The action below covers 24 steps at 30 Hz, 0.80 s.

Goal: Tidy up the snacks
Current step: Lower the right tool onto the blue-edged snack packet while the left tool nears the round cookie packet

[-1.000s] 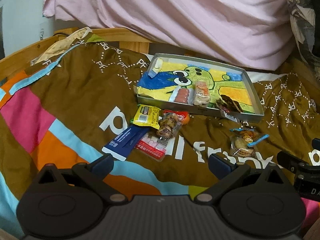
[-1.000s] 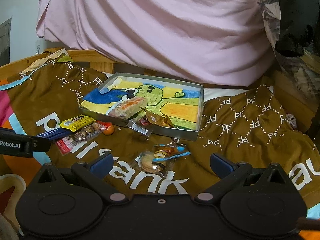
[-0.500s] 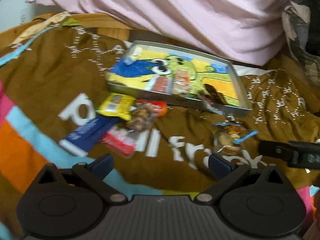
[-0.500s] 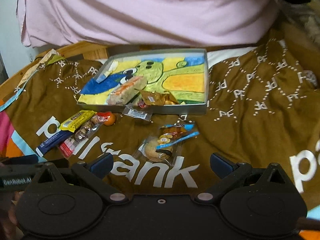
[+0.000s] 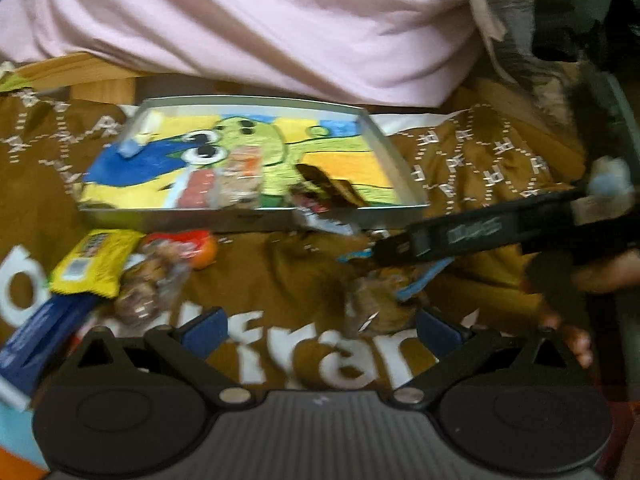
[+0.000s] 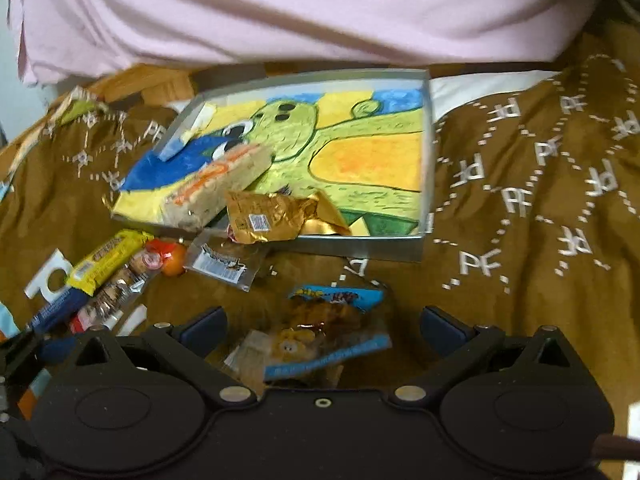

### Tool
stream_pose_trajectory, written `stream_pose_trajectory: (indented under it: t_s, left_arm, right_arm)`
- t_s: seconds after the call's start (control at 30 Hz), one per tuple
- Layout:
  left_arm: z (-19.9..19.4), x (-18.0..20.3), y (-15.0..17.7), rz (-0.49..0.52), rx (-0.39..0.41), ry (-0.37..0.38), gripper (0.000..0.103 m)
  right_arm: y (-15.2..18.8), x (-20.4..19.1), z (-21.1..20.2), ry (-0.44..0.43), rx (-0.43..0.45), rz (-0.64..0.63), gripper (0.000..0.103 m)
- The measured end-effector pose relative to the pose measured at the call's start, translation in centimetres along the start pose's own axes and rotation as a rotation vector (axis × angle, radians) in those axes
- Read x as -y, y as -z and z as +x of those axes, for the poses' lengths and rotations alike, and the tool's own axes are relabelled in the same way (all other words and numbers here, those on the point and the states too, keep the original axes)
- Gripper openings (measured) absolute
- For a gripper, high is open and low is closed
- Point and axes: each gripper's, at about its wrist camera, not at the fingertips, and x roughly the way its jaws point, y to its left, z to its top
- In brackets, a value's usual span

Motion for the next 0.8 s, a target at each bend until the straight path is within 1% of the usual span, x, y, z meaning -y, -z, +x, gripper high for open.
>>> stream_pose_trajectory:
  t_s: [0.1, 0.2, 0.3, 0.33, 0.4, 0.47, 0.63, 0.8]
  left_arm:
    - [1.3, 0.4, 0.0, 0.022, -0.026, 0.025, 0.103]
    - [2.1, 0.9, 0.4, 0.042, -0.044, 0.039, 0.103]
    - [2.6, 1.2, 0.4, 0.05, -0.051, 0.052, 0.103]
    - [2.8, 1.2, 0.4, 0.048, -0.051, 0.056, 0.103]
    - [3.2, 1.4, 0.3, 0.045, -0.053, 0.064, 0.103]
    - [3.4, 1.6, 0.1, 0.047, -0.057, 0.07, 0.103]
    - [4.4, 2.3, -0.2, 0.064, -0.064, 0.107, 0.103]
    - [6.0, 2.8, -0.5, 0.061, -0.075, 0.15, 0.103]
  right_arm:
    - [-0.2, -0.1, 1.5, 0.011, -0.021, -0.041, 0.095]
    - [-0.3, 0.0, 2.7, 0.026, -0.055, -0.04, 0.086]
    - [-0.4, 0.2, 2.9, 0.009, -0.073, -0.028, 0.072]
    - [-0.5, 0.3, 2.9, 0.003, -0.082, -0.022, 0.065]
    - [-0.7, 0.5, 2.7, -0.002, -0.094, -0.02, 0.06]
    - [-0.8, 1.1, 2.5, -0.013, -0.109, -0.008, 0.059]
    - [-0.9, 2.5, 1.5, -0.044, -0.139, 0.012, 0.058]
    - [-0.6, 3.9, 0.3, -0.038, -0.138, 0.009, 0.057]
